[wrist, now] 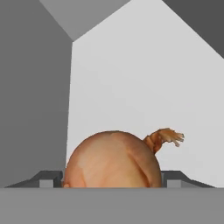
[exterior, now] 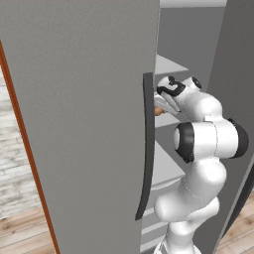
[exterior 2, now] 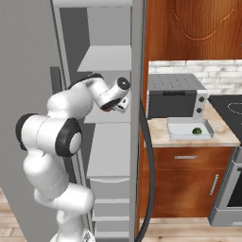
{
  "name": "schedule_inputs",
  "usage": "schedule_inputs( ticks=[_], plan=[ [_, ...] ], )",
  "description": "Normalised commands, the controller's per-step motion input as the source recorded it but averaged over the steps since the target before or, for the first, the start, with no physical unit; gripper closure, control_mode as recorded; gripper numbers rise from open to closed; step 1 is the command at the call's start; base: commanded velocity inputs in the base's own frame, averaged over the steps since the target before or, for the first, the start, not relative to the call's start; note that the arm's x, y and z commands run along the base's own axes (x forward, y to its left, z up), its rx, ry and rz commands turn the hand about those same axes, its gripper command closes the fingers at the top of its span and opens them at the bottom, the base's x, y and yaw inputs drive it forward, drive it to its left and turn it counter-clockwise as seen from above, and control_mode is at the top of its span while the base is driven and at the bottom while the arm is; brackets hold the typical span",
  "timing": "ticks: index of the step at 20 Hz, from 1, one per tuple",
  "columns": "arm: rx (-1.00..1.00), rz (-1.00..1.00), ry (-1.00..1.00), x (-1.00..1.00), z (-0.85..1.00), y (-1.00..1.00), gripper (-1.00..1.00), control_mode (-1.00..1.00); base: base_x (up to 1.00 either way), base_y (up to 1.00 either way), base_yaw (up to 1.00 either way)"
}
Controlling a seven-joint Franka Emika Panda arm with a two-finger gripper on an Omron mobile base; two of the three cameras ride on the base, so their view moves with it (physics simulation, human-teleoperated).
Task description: Take the avocado and onion out of the freezer and place them in the tupperware container on the counter. Then put the tupperware containing the vegetables back in the freezer.
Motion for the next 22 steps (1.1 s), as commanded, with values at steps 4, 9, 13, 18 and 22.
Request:
schedule_inputs(
  ticks=[4, 9, 13, 18, 22],
  plan=[
    [0.0, 0.0, -0.01, -0.89, 0.48, 0.0, 1.0, -1.0, 0.0, 0.0, 0.0],
    [0.0, 0.0, 0.0, -0.88, 0.56, 0.0, 1.0, -1.0, 0.0, 0.0, 0.0],
    [-0.01, 0.0, -0.02, -0.91, 0.52, 0.0, 1.0, -1.0, 0.0, 0.0, 0.0],
    [-0.07, 0.0, -0.04, -0.98, 0.43, 0.0, 1.0, -1.0, 0.0, 0.0, 0.0],
    [-0.16, -0.01, -0.07, -0.98, 0.31, 0.02, 1.0, -1.0, 0.0, 0.0, 0.0]
  ],
)
